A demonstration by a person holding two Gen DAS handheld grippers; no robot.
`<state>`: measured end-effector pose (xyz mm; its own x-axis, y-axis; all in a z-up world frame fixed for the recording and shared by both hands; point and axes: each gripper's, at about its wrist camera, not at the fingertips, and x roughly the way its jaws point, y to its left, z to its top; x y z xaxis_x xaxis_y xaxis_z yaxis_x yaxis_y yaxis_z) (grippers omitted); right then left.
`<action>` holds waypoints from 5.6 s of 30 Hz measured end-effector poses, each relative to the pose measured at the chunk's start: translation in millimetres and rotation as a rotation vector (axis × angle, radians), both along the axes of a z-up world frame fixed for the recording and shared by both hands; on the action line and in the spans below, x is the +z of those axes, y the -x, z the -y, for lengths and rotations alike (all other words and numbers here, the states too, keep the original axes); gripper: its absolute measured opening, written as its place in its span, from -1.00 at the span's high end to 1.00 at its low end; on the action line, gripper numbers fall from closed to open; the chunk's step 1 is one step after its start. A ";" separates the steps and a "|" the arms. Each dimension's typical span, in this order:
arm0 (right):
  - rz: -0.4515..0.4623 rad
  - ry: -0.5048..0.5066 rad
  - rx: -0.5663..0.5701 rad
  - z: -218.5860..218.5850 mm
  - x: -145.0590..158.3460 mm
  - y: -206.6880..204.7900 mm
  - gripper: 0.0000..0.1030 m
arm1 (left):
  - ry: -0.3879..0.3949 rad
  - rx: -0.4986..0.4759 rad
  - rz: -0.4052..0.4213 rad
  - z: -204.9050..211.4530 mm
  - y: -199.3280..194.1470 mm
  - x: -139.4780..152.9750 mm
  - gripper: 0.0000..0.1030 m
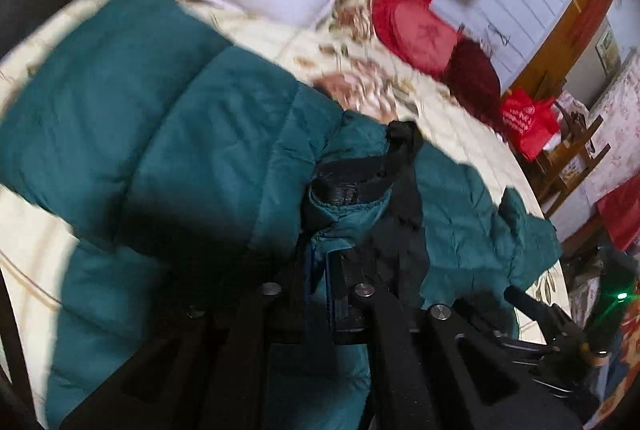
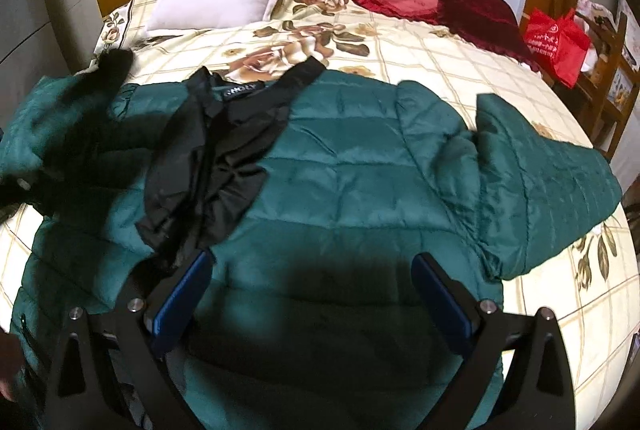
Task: Fold large clothes
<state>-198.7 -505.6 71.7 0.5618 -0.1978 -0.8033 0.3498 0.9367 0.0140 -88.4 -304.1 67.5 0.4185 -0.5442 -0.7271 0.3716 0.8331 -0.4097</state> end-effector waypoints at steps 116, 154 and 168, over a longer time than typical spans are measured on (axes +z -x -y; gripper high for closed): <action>0.116 -0.063 0.158 -56.7 30.1 -106.2 -0.20 | -0.169 0.198 0.087 -80.2 -60.0 -32.5 -0.36; 0.054 -0.035 -0.035 32.1 4.8 -23.0 -0.23 | -0.305 0.175 0.209 -65.2 -24.1 -7.3 -0.42; 0.073 -0.019 -0.065 72.8 32.4 53.7 -0.52 | -0.163 -0.030 0.244 14.1 58.9 45.8 -0.42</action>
<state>-252.4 -578.5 104.1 0.6057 -0.2208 -0.7644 0.4075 0.9113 0.0596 -147.2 -318.1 113.3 0.5771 -0.4433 -0.6859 0.4683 0.8677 -0.1668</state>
